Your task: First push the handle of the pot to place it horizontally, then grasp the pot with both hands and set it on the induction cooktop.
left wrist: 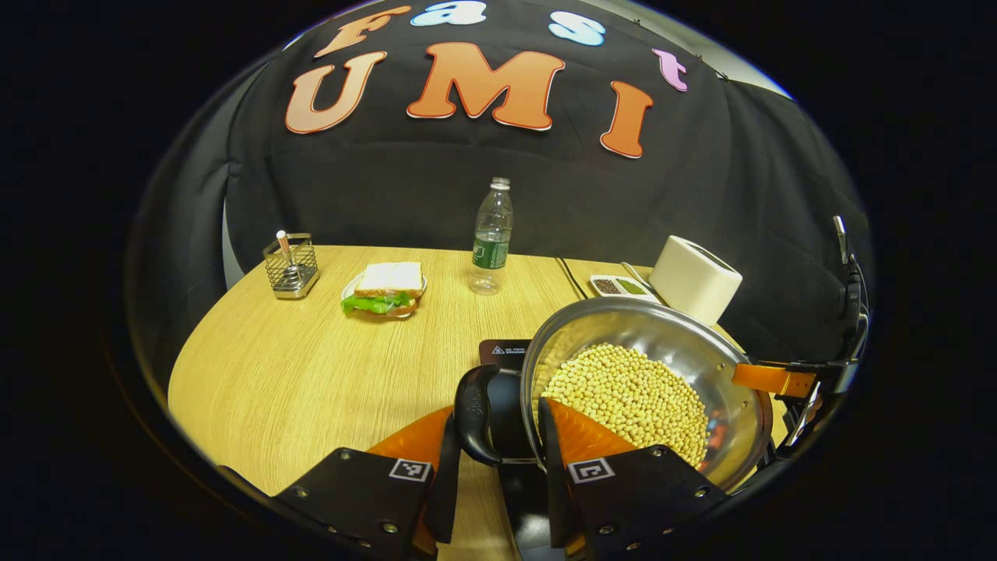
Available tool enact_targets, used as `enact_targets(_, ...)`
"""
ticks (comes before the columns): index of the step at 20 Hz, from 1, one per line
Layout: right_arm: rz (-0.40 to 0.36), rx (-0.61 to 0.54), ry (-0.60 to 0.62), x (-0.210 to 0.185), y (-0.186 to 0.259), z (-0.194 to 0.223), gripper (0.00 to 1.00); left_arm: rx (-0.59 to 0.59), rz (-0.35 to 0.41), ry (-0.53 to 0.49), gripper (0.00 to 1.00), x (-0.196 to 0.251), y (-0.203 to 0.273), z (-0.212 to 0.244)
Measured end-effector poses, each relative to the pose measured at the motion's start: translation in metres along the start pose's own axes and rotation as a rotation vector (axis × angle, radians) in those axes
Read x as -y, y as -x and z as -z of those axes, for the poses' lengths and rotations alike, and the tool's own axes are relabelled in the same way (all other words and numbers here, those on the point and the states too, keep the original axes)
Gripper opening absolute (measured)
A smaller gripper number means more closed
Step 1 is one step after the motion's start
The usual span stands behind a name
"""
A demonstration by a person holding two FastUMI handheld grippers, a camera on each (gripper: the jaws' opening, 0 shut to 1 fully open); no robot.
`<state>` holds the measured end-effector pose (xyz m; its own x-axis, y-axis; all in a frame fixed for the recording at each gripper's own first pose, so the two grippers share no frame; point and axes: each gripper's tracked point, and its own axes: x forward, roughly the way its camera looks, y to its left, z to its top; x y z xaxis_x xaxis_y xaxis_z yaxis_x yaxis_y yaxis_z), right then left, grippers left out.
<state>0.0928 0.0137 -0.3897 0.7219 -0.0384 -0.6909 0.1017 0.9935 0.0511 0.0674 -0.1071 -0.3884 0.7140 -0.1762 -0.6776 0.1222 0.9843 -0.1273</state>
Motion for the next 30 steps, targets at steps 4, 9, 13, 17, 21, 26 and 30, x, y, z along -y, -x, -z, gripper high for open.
enact_targets(4,-0.008,-0.006,-0.001,0.0,0.002,0.0,0.52,-0.009,0.017,0.006,0.52,0.002,0.0,0.002)
enact_targets(9,-0.01,0.08,0.005,0.003,0.027,-0.03,0.7,0.181,-0.024,-0.155,0.56,0.008,0.036,-0.055)
enact_targets(13,-0.019,0.154,0.025,-0.002,0.061,-0.051,0.95,0.249,-0.023,-0.075,0.68,0.009,0.073,-0.077)
enact_targets(17,-0.027,0.248,0.05,-0.007,0.102,-0.079,0.95,0.364,-0.048,-0.021,0.76,-0.004,0.123,-0.112)
enact_targets(21,-0.055,0.343,0.064,-0.019,0.146,-0.107,0.95,0.472,-0.072,-0.003,0.75,-0.012,0.18,-0.148)
enact_targets(26,-0.091,0.465,0.084,-0.028,0.206,-0.136,0.95,0.624,-0.153,-0.063,0.75,-0.026,0.252,-0.193)
enact_targets(30,-0.126,0.549,0.109,-0.034,0.256,-0.155,0.95,0.678,-0.176,-0.028,0.75,-0.039,0.296,-0.215)
